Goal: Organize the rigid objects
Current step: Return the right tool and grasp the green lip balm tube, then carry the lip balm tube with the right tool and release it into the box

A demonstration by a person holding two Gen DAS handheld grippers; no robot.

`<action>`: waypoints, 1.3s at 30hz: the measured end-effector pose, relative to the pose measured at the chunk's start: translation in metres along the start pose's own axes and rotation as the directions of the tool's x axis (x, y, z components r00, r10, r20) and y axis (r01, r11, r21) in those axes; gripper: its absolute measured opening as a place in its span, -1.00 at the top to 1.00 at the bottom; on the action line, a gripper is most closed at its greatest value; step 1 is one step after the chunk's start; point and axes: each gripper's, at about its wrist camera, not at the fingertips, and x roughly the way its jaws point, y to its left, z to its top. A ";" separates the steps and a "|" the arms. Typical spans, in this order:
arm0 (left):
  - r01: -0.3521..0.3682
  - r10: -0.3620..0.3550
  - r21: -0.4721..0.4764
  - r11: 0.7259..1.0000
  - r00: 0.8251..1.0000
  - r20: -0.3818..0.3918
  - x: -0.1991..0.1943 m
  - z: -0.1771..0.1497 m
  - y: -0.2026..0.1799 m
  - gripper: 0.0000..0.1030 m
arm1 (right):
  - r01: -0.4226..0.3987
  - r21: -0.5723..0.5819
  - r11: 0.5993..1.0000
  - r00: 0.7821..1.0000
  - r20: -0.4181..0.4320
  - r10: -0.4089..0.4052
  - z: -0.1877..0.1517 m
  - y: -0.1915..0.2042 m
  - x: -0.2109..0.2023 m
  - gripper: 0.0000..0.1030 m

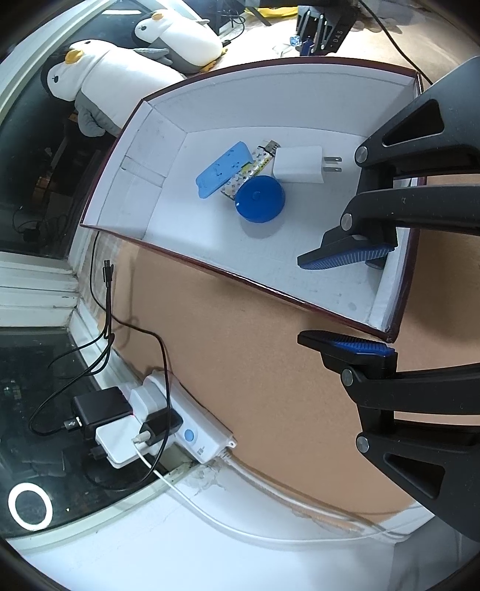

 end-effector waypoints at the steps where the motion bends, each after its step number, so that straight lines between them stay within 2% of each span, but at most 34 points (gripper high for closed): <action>1: -0.001 0.001 0.002 1.000 1.000 0.002 0.001 0.000 0.000 0.37 | -0.007 0.012 1.000 1.000 0.004 0.007 -0.002 -0.001 -0.001 0.73; 10: -0.004 0.003 0.012 1.000 1.000 0.010 0.005 0.005 0.000 0.37 | -0.061 0.122 0.991 0.997 0.054 0.055 -0.026 -0.015 -0.023 0.73; 19: -0.010 0.009 0.026 1.000 1.000 0.026 0.007 0.011 0.000 0.37 | -0.102 0.139 0.985 0.988 0.131 0.083 -0.027 -0.005 -0.065 0.73; 29: -0.005 0.004 0.033 0.999 0.999 0.037 0.013 0.016 0.002 0.70 | -0.141 0.069 0.988 0.974 0.189 0.126 0.000 0.041 -0.090 0.73; 39: 0.014 -0.015 0.040 0.999 0.999 0.044 0.016 0.018 0.002 0.77 | -0.173 -0.042 0.984 0.962 0.206 0.178 0.022 0.096 -0.110 0.73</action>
